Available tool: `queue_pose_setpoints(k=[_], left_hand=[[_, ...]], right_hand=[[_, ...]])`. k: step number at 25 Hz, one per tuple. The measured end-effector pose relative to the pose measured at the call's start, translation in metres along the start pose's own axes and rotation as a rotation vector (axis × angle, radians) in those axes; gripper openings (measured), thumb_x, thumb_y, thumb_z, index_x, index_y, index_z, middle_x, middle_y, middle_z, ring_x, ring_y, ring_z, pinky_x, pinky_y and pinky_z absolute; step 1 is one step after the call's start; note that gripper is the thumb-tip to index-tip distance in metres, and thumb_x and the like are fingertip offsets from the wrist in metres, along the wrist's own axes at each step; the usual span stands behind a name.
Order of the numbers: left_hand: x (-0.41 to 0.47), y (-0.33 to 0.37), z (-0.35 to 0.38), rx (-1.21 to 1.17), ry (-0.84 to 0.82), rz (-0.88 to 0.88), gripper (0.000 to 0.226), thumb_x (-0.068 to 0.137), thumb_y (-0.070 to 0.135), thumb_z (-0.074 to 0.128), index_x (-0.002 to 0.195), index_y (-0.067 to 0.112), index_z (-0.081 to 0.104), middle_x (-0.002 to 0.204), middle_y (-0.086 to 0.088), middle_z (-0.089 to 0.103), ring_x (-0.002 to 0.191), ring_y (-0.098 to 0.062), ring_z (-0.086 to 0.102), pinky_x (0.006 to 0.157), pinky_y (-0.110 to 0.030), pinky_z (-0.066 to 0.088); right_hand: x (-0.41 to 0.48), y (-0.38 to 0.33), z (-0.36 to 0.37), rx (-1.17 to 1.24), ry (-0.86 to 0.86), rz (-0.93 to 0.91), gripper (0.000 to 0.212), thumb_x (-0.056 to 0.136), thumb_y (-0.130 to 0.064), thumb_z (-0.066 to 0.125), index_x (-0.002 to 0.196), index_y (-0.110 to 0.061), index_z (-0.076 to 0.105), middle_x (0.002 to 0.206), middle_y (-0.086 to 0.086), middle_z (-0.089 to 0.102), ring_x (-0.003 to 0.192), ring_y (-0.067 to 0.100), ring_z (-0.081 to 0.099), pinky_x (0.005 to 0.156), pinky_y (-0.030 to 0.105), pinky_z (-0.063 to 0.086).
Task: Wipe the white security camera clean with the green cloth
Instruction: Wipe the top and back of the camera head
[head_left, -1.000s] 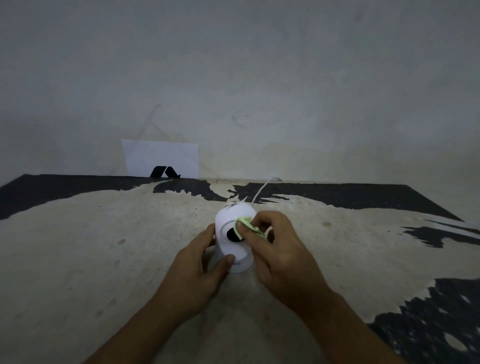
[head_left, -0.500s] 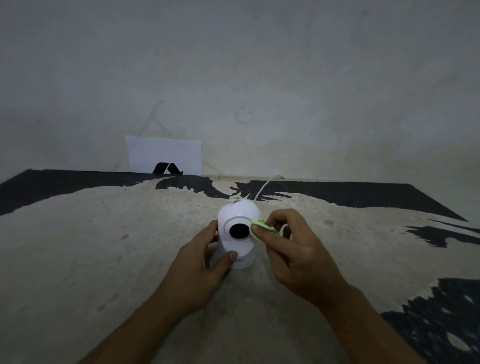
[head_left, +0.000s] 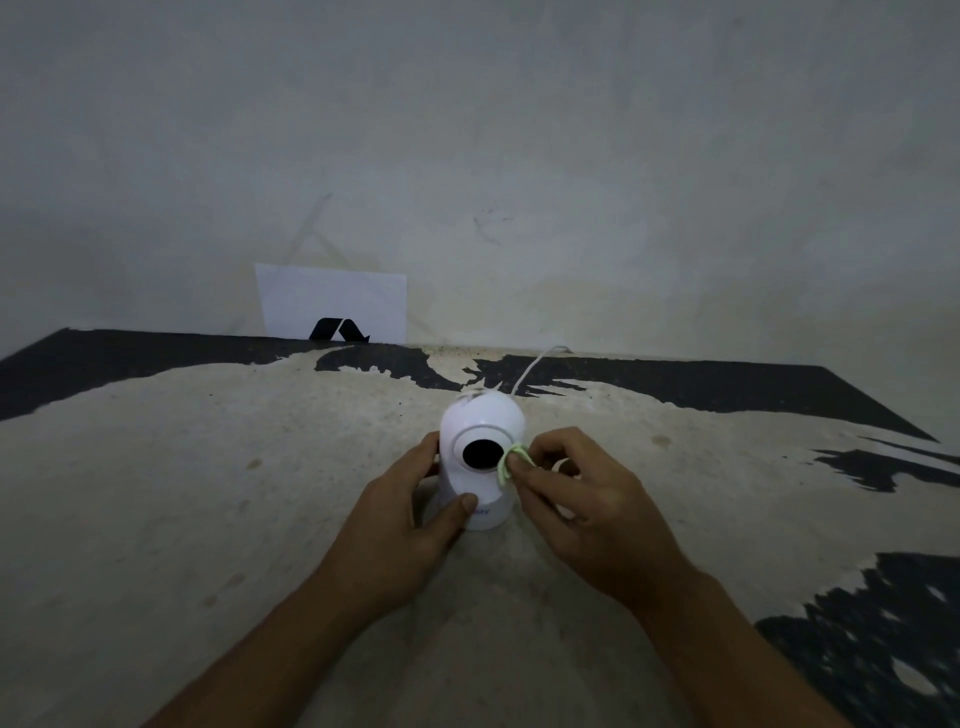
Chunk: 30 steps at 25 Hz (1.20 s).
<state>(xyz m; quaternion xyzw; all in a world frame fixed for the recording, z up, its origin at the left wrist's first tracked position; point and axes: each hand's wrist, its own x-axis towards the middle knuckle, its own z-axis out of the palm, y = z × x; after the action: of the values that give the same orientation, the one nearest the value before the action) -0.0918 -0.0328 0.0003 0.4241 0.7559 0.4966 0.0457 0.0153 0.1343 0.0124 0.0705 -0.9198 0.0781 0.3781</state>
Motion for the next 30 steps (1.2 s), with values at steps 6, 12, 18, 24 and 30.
queue_pose_setpoints(k=[6,12,18,24,30], left_hand=[[0.0,-0.001,0.001,-0.008,0.001,0.003,0.054,0.085,0.03,0.061,0.122,0.049,0.027,0.109,0.043,0.034,0.091,0.04,0.032,0.07,0.012,0.03],[0.0,-0.004,0.002,-0.022,0.008,0.006,0.053,0.084,0.032,0.062,0.124,0.049,0.031,0.118,0.033,0.044,0.098,0.029,0.039,0.075,0.008,0.034],[0.0,-0.001,0.0,-0.061,-0.006,0.027,0.05,0.083,0.031,0.063,0.114,0.057,0.035,0.104,0.049,0.049,0.102,0.029,0.042,0.077,0.007,0.034],[0.0,-0.003,0.0,-0.047,0.002,0.029,0.055,0.084,0.03,0.063,0.117,0.057,0.028,0.113,0.043,0.04,0.098,0.034,0.037,0.076,0.01,0.032],[0.0,-0.005,0.001,-0.05,0.011,0.017,0.056,0.084,0.03,0.063,0.121,0.052,0.029,0.111,0.043,0.038,0.093,0.037,0.036,0.073,0.011,0.031]], right_hand=[[0.002,-0.002,-0.001,0.013,0.027,0.046,0.023,0.09,-0.02,0.059,0.102,-0.004,0.071,0.092,0.009,0.065,0.073,0.016,0.059,0.059,0.027,0.053],[0.001,-0.009,0.002,0.051,-0.014,0.093,0.019,0.086,-0.02,0.064,0.094,-0.006,0.074,0.083,0.006,0.063,0.064,0.014,0.055,0.053,0.024,0.049],[0.0,-0.02,0.012,0.065,-0.134,0.106,0.029,0.086,-0.028,0.054,0.098,-0.009,0.073,0.081,0.005,0.059,0.065,0.017,0.054,0.052,0.032,0.05],[-0.001,-0.015,0.005,0.07,-0.177,0.093,0.027,0.087,-0.028,0.055,0.097,-0.01,0.072,0.078,0.003,0.058,0.062,0.015,0.052,0.051,0.029,0.049],[0.0,0.002,-0.001,0.099,-0.12,0.091,0.018,0.086,-0.023,0.064,0.092,-0.011,0.075,0.076,0.004,0.061,0.059,0.015,0.054,0.048,0.032,0.047]])
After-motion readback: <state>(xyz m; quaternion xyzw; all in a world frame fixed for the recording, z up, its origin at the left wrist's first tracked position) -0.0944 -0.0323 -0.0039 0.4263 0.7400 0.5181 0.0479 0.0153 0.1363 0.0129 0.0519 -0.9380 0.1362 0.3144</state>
